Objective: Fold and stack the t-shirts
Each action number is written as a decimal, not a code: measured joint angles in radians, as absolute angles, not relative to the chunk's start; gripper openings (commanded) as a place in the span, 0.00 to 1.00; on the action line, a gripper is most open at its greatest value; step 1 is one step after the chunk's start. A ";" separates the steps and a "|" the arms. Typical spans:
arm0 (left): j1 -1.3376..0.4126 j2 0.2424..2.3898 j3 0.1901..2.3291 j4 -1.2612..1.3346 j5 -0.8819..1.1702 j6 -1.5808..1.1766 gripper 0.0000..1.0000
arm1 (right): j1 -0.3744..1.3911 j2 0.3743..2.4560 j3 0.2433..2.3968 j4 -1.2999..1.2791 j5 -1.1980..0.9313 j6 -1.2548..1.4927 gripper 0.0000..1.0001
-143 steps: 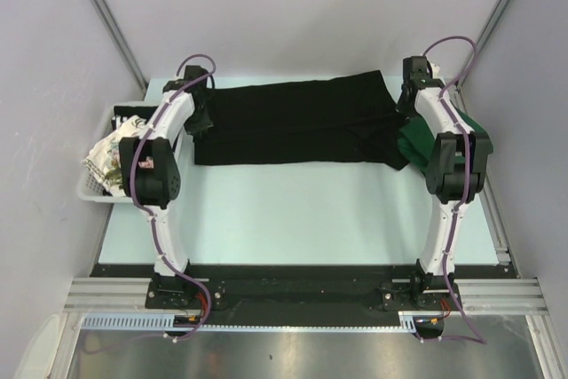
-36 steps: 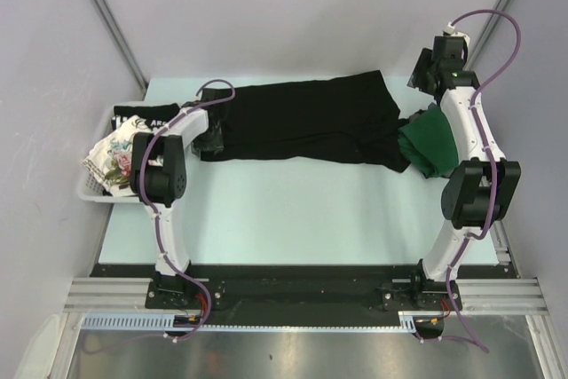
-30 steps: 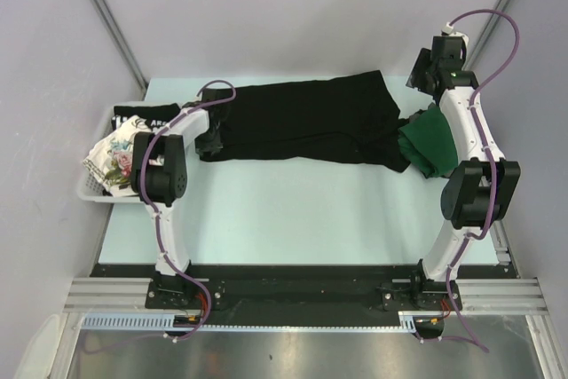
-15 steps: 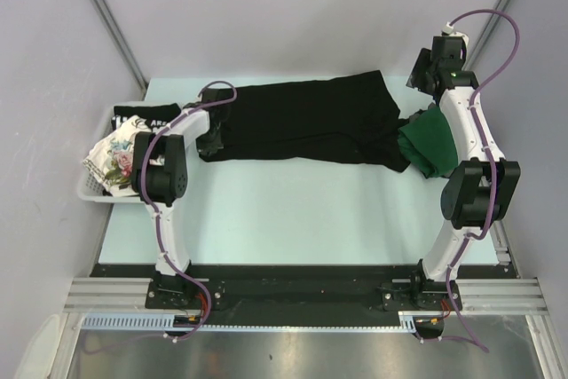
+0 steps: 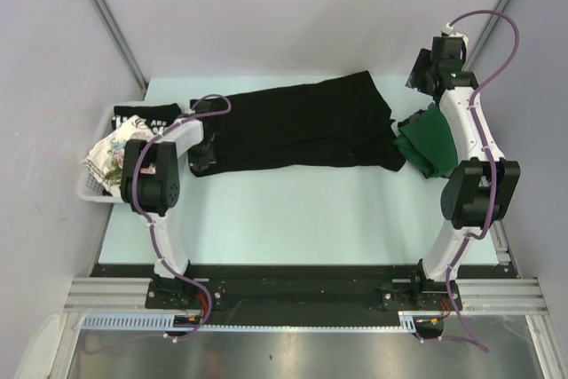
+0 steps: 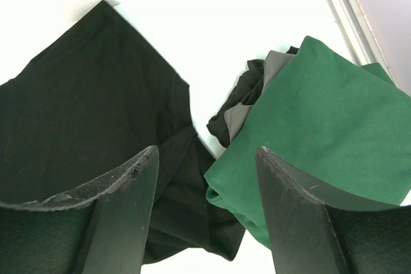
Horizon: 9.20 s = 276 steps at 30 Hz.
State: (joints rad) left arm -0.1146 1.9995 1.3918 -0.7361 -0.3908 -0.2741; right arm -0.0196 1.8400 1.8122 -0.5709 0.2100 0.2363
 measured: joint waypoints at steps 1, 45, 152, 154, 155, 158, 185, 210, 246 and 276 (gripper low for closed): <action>-0.111 1.990 1.378 -0.743 -0.392 -0.270 0.00 | -0.020 1.840 1.812 -0.570 0.208 0.237 0.66; -0.064 1.900 1.304 -0.796 -0.408 -0.250 0.00 | 0.237 1.747 1.373 -0.743 0.287 0.320 0.65; -0.056 1.938 1.311 -0.804 -0.381 -0.224 0.00 | 0.094 2.263 1.893 -0.597 0.205 0.121 0.28; -0.055 1.938 1.311 -0.804 -0.381 -0.224 0.00 | 0.093 2.198 1.857 -0.595 0.206 0.128 0.29; -0.055 1.938 1.311 -0.804 -0.381 -0.224 0.00 | 0.093 2.161 1.839 -0.592 0.205 0.131 0.29; -0.055 1.938 1.311 -0.804 -0.380 -0.224 0.00 | 0.096 2.051 1.789 -0.582 0.205 0.142 0.32; -0.052 1.938 1.311 -0.804 -0.367 -0.224 0.00 | 0.143 1.914 1.586 -0.614 0.202 0.210 0.42; -0.051 1.938 1.311 -0.804 -0.363 -0.224 0.00 | 0.042 2.353 2.112 -0.673 0.082 0.323 0.48; -0.051 1.938 1.311 -0.804 -0.363 -0.224 0.00 | 0.044 2.363 2.030 -0.642 -0.058 0.377 0.00; -0.051 1.938 1.311 -0.804 -0.363 -0.224 0.00 | 0.057 2.504 2.247 -0.615 -0.139 0.334 0.00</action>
